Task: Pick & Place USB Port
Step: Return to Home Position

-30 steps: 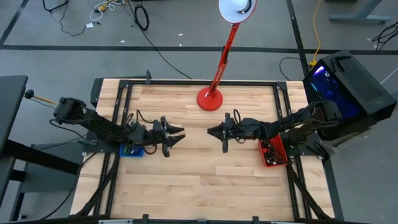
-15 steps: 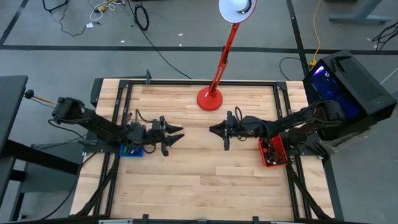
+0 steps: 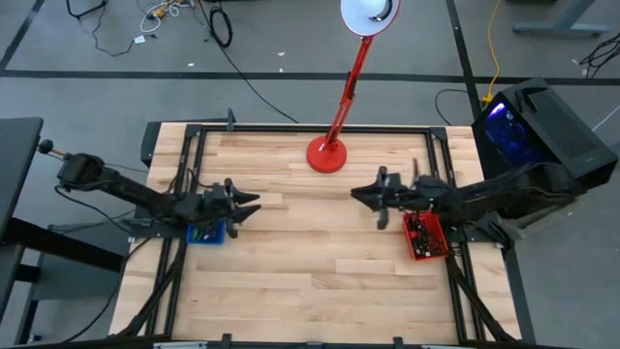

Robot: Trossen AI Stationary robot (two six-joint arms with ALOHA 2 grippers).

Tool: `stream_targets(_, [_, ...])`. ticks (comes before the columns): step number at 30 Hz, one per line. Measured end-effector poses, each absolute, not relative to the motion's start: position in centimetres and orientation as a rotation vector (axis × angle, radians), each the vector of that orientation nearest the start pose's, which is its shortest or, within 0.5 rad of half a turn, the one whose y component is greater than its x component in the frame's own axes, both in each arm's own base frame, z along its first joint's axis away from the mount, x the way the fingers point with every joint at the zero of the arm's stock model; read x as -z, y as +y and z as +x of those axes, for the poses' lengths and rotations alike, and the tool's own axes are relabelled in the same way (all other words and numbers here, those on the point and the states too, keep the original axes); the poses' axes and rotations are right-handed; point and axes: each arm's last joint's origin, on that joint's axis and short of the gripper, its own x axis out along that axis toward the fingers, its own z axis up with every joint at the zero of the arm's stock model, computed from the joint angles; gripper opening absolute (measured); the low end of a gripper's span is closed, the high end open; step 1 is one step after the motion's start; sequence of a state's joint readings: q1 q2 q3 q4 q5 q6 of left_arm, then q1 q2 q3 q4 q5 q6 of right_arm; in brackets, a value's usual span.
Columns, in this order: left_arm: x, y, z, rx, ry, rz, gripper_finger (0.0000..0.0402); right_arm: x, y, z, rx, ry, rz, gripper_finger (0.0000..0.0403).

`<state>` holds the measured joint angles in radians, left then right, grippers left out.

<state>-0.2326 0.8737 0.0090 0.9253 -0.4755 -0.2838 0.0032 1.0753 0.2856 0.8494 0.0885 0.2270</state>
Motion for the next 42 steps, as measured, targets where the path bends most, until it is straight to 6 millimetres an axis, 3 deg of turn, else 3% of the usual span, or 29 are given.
stream_targets(4, [-16.5, -2.1, 14.3, -0.232, -0.076, -0.299, 0.0167, -20.2, -0.2, 17.7, 0.073, -0.115, 0.232, 0.0052])
stream_targets(9, [-17.3, -1.9, 13.8, -0.221, -0.130, -0.317, 0.0167, -17.8, -0.2, 14.3, 0.070, -0.146, 0.233, 0.0052])
stream_targets(16, [-18.8, -1.6, 12.6, -0.208, -0.250, -0.362, 0.0167, -17.3, -0.2, 12.7, 0.090, -0.045, 0.226, 0.0052])
stream_targets(23, [-20.6, -1.2, 10.9, -0.185, -0.420, -0.422, 0.0167, -18.5, -0.2, 11.1, 0.075, -0.167, 0.231, 0.0052])
stream_targets(34, [-22.6, -0.5, 7.9, -0.140, -0.682, -0.514, 0.0167, -21.6, -0.3, 8.4, 0.034, -0.529, 0.247, 0.0052])
stream_targets(42, [-23.2, -0.2, 6.8, -0.134, -0.777, -0.549, 0.0167, -21.7, -0.3, 8.3, 0.031, -0.551, 0.248, 0.0052])
